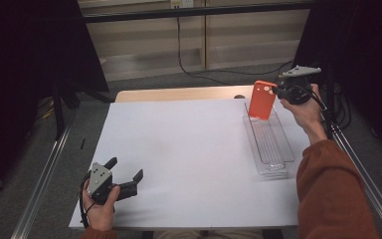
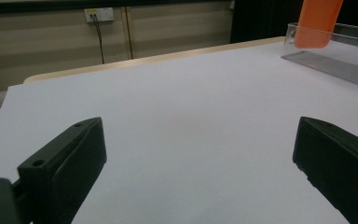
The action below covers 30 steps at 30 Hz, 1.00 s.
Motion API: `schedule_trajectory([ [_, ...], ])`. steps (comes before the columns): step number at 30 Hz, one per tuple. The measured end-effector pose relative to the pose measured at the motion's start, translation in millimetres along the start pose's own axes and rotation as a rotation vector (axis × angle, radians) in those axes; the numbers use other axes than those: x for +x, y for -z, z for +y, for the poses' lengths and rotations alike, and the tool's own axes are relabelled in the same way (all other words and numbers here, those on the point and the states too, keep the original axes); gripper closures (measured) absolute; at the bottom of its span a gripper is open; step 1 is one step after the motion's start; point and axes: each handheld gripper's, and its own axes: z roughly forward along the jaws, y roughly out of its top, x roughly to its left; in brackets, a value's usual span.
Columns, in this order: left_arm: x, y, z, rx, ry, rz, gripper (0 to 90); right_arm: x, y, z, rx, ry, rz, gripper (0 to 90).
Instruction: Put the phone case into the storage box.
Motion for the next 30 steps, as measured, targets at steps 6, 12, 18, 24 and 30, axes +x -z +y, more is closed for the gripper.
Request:
schedule_trajectory([
  [6, 0.8, -0.5, 0.2, 0.001, -0.002, 0.002, 2.6, -0.4, -7.3, -2.9, 0.009, 0.007, -0.018, 81.7],
  [12, 0.5, -0.9, 0.0, 0.004, 0.002, -0.004, 2.6, 3.9, -12.6, -4.4, 0.020, 0.024, -0.028, 81.8],
  [18, 0.1, -1.9, -0.4, 0.015, -0.008, -0.005, 2.5, 8.7, -18.1, -5.4, 0.029, 0.037, -0.024, 81.8],
  [24, -0.1, -2.7, -0.3, 0.016, -0.006, -0.004, 2.5, 6.1, -21.2, -3.1, 0.035, 0.042, -0.021, 81.7],
  [30, 0.5, -2.7, -0.3, 0.016, -0.008, -0.002, 2.5, 0.9, -25.8, 0.5, 0.054, 0.047, -0.005, 81.3],
])
